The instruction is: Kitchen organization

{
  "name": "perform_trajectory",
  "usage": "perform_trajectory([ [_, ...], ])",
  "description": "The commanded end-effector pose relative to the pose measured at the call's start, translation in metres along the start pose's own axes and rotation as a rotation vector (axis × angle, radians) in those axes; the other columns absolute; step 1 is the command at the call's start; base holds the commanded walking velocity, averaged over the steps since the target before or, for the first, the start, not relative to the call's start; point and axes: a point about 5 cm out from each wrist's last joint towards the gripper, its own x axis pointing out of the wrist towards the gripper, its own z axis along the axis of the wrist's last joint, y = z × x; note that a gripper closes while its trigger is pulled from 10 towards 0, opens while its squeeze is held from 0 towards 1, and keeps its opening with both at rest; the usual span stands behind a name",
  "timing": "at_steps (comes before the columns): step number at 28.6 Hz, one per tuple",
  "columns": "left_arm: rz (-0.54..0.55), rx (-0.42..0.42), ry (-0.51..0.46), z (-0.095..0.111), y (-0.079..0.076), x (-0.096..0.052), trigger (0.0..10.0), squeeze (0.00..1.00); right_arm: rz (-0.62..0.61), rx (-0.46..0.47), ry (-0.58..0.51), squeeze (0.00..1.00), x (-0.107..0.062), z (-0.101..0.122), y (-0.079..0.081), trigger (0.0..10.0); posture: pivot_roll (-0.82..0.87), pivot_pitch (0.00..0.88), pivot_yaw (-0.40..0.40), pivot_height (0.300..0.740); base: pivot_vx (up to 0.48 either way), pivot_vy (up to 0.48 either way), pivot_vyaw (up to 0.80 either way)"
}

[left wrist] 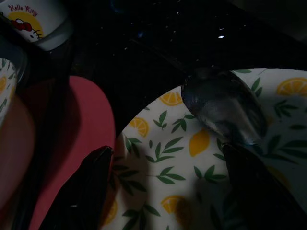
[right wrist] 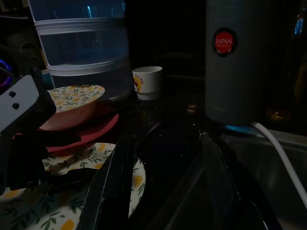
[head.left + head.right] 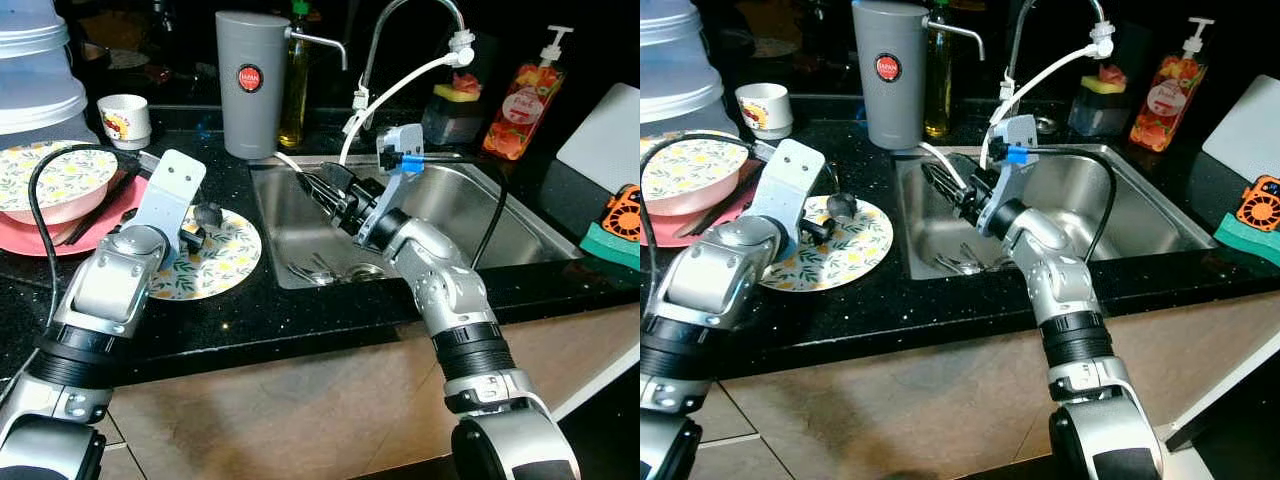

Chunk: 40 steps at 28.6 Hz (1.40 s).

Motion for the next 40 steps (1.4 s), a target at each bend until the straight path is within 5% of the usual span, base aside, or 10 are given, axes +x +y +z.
perform_trajectory([
  [1, 0.009, 0.012, 0.026, -0.006, 0.002, 0.002, 10.0, 0.00, -0.006, -0.004, -0.007, 0.00, -0.001, 0.004, -0.002, 10.0, -0.02, 0.090, -0.087, 0.740, 0.000, 0.000, 0.00],
  [10, -0.068, -0.152, -0.160, 0.018, -0.014, 0.003, 10.0, 0.00, -0.009, -0.011, -0.009, 0.00, -0.001, 0.006, -0.003, 10.0, -0.03, 0.095, -0.085, 0.740, 0.000, 0.000, 0.00],
  [11, -0.066, -0.201, -0.191, 0.026, -0.013, 0.002, 10.0, 0.14, -0.008, -0.010, -0.009, 0.00, -0.001, 0.007, -0.003, 10.0, -0.03, 0.097, -0.086, 0.740, 0.000, 0.000, 0.00],
  [12, -0.056, -0.240, -0.208, 0.030, -0.012, 0.002, 10.0, 0.91, -0.007, -0.009, -0.009, 0.00, -0.001, 0.007, -0.003, 10.0, -0.03, 0.097, -0.086, 0.740, 0.000, 0.000, 0.00],
  [13, -0.040, -0.281, -0.216, 0.034, -0.009, 0.003, 10.0, 1.00, -0.006, -0.008, -0.010, 0.00, -0.001, 0.007, -0.003, 10.0, -0.03, 0.097, -0.086, 0.740, 0.000, 0.000, 0.00],
  [29, 0.018, -0.442, -0.113, 0.028, 0.005, 0.042, 10.0, 1.00, 0.072, -0.019, 0.024, 0.00, 0.002, 0.005, 0.002, 10.0, -0.03, 0.138, -0.076, 0.740, 0.000, 0.000, 0.00],
  [32, 0.005, -0.442, -0.149, 0.037, 0.006, 0.045, 10.0, 0.69, 0.081, -0.021, 0.018, 0.00, 0.002, 0.006, 0.004, 10.0, -0.03, 0.144, -0.073, 0.740, 0.000, 0.000, 0.00],
  [33, 0.001, -0.429, -0.169, 0.043, 0.007, 0.045, 10.0, 0.13, 0.085, -0.021, 0.016, 0.00, 0.002, 0.006, 0.005, 10.0, -0.03, 0.150, -0.069, 0.740, 0.000, 0.000, 0.00],
  [34, -0.008, -0.411, -0.186, 0.048, 0.007, 0.046, 10.0, 0.00, 0.091, -0.022, 0.014, 0.00, 0.002, 0.007, 0.006, 10.0, -0.03, 0.154, -0.066, 0.740, 0.000, 0.000, 0.00],
  [40, -0.050, -0.361, -0.242, 0.066, 0.004, 0.047, 10.0, 0.00, 0.105, -0.011, -0.004, 0.00, 0.001, 0.013, 0.007, 10.0, -0.02, 0.168, -0.055, 0.740, 0.000, 0.000, 0.00],
])
